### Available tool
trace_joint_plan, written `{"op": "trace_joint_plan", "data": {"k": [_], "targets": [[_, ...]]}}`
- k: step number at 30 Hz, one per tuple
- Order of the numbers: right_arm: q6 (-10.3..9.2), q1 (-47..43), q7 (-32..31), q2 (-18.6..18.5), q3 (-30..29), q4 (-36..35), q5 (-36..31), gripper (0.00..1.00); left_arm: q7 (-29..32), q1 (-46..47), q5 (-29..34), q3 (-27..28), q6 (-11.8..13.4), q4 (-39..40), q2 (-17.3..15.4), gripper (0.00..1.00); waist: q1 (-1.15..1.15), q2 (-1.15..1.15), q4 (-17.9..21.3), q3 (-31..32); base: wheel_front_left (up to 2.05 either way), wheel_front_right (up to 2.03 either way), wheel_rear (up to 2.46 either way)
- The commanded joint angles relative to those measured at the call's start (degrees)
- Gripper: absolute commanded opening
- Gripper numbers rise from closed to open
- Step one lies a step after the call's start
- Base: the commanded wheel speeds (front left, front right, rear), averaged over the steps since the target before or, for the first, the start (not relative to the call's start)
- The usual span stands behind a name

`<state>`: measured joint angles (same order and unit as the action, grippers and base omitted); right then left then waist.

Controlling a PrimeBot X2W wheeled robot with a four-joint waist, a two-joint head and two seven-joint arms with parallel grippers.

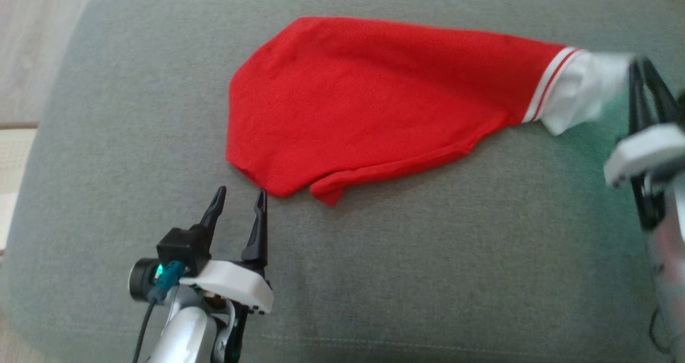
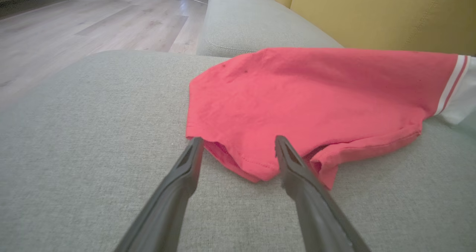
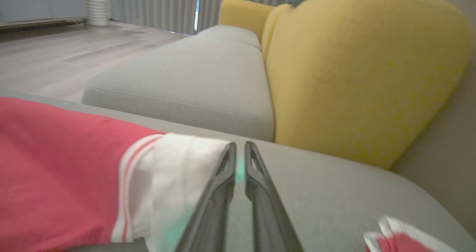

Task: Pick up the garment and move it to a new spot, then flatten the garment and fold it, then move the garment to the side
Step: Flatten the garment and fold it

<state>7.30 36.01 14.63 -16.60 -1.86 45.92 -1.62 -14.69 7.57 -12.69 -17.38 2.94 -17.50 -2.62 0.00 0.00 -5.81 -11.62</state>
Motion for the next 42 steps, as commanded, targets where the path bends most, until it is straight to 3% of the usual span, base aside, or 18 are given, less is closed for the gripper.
{"op": "trace_joint_plan", "data": {"k": [1, 10, 17, 26, 39, 40, 42], "targets": [[0.19, 0.8, 0.4, 0.6, -0.2, -2.8, -0.9, 1.0, -0.3, 2.0, 0.5, 2.4, -0.4, 1.5, -0.3, 1.0, 0.0, 0.0, 0.7, -0.2, 0.0, 0.0, 0.0], [0.19, -8.3, 0.4, 8.2, -9.8, -11.4, -3.1, 1.0, -0.3, 1.6, 0.6, 2.9, -0.5, 0.8, -0.3, 1.0, 0.0, 0.0, 3.4, 1.5, 0.0, 0.0, 0.0], [0.19, -14.2, 0.4, 12.6, -9.3, -17.0, -2.6, 1.0, -0.3, 0.8, -0.1, 3.7, 0.2, -0.5, -0.3, 1.0, 0.0, 0.0, 5.9, 2.6, 0.0, 0.0, 0.0], [0.19, -17.9, 0.4, 13.7, -5.3, -20.0, 0.5, 1.0, -0.3, 3.0, -1.5, 5.1, -0.3, -5.3, -0.3, 1.0, 0.0, 0.0, 9.3, 1.1, 0.0, 0.0, 0.0], [0.19, -17.1, 0.4, 13.7, -3.2, -20.3, 3.3, 1.0, -0.3, 8.5, 4.9, 4.9, -2.2, -15.0, -0.7, 1.0, 0.0, 0.0, 12.0, -1.0, 0.0, 0.0, 0.0], [0.19, -17.0, 0.4, 13.7, -3.0, -20.4, 3.5, 1.0, -0.3, 9.0, 5.1, 5.0, -2.3, -15.8, -0.7, 0.91, 0.0, 0.0, 12.1, -1.1, 0.0, 0.0, 0.0], [0.19, -16.9, 0.4, 13.7, -2.9, -20.5, 3.9, 1.0, -0.3, 10.0, 5.5, 5.0, -2.3, -17.2, -0.8, 0.43, 0.0, 0.0, 12.3, -1.4, 0.0, 0.0, 0.0]]}}
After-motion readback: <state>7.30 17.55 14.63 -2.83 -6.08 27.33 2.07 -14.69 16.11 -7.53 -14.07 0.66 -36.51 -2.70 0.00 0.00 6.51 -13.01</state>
